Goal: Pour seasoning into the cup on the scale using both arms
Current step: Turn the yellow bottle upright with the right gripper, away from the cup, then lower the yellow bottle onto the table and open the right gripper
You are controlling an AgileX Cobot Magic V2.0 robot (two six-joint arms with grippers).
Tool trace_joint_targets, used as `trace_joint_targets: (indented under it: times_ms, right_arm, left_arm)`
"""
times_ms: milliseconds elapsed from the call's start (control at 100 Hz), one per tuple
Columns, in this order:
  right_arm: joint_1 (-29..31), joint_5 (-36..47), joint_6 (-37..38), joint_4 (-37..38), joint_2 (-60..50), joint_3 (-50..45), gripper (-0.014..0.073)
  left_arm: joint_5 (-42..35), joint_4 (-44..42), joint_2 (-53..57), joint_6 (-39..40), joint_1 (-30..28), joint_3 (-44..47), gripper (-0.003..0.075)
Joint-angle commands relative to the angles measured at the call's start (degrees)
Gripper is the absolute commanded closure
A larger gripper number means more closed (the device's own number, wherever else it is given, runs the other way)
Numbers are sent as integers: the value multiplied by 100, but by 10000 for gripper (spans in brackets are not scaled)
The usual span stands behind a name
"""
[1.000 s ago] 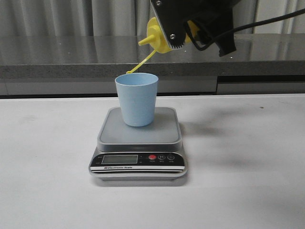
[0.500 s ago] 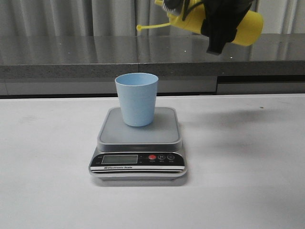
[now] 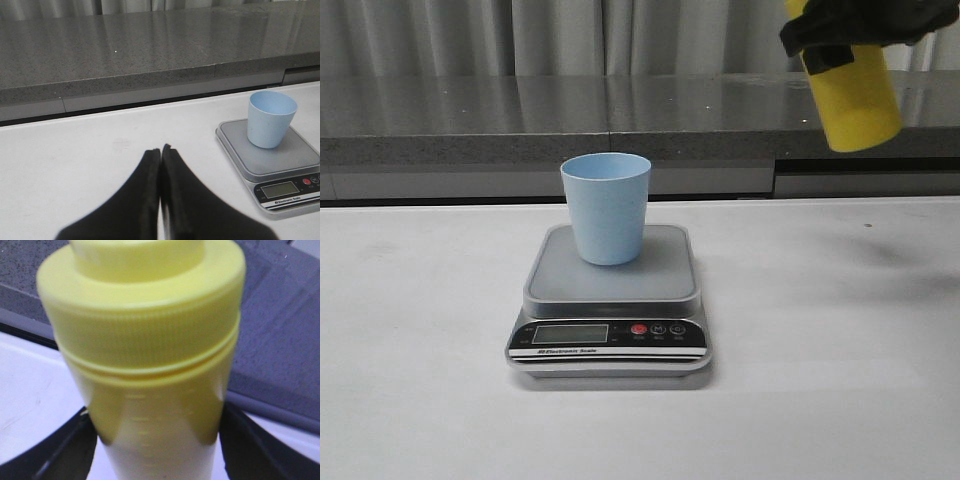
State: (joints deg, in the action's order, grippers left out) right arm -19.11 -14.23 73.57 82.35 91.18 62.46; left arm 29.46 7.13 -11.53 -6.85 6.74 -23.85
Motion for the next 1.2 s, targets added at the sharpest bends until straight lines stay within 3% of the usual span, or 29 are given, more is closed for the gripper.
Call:
trace_joint_targets:
  times_ms: [0,300,1000,1070,1190]
  right_arm:
    - [246,413,497,137,-280,-72,340]
    - [1030,1630,784,164,-280,-539,340]
    - [1076,1942,762,123,-280,-544,340]
    - [1093,1936,339,-320,-280,-544,340]
    - [1136,2099,-1352,-1866,-280,-572,340]
  left_arm:
    - [-415,59,-64,-9,-21,-146,741]
    - [-415,59,-64,-9,-21,-146,741]
    - [-415,59,-64,-9,-21,-146,741]
    - [-415,59,-64,-9,-21,-146,741]
    - [-415,59,-64,-9,-21,-146,741]
